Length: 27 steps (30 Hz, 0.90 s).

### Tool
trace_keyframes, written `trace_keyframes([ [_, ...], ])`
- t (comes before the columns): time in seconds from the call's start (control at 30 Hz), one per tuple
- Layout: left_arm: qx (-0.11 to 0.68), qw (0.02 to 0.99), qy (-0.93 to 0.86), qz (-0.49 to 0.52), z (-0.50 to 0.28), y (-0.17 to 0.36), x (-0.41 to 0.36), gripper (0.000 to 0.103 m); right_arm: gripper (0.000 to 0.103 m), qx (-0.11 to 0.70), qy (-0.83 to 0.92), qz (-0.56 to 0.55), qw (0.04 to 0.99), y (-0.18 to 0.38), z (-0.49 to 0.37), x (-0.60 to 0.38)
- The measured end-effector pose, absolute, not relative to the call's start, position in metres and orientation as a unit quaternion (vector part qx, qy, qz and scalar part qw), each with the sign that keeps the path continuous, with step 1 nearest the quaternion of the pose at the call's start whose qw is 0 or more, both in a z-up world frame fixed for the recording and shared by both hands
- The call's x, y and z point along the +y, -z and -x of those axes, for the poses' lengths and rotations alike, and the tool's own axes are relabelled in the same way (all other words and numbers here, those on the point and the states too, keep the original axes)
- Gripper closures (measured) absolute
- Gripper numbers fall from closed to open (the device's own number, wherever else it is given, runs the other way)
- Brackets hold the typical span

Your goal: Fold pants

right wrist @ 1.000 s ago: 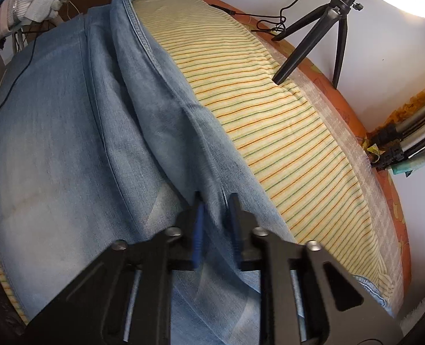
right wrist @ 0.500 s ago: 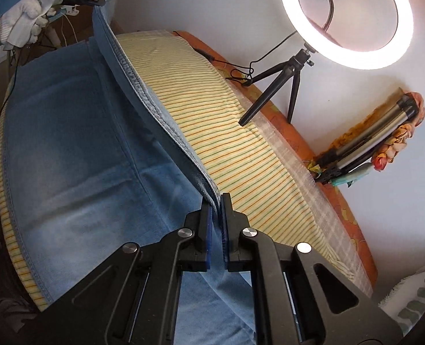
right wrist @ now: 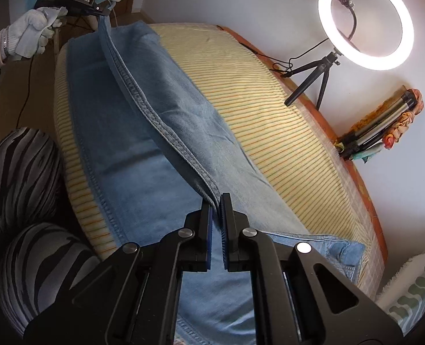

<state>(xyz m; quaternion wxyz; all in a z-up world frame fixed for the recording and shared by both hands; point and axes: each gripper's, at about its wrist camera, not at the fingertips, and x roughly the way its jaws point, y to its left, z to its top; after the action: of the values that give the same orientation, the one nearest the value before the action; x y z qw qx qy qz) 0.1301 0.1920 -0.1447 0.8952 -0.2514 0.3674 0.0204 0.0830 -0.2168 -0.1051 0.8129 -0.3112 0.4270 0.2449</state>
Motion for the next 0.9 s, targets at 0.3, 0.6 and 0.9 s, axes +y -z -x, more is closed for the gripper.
trace_keyframes([
  [0.3,0.352,0.876,-0.003,0.329,-0.101,0.175,0.211,0.089,0.097,0.449,-0.241,0.326,0.796,0.144,-0.051,-0.207],
  [0.6,0.345,0.839,-0.020,0.420,-0.075,0.192,0.256,0.056,0.097,0.469,-0.237,0.326,0.785,0.161,-0.050,-0.205],
  [0.9,0.353,0.837,-0.040,0.417,-0.076,0.207,0.273,0.059,0.081,0.502,-0.269,0.280,0.773,0.136,-0.064,-0.208],
])
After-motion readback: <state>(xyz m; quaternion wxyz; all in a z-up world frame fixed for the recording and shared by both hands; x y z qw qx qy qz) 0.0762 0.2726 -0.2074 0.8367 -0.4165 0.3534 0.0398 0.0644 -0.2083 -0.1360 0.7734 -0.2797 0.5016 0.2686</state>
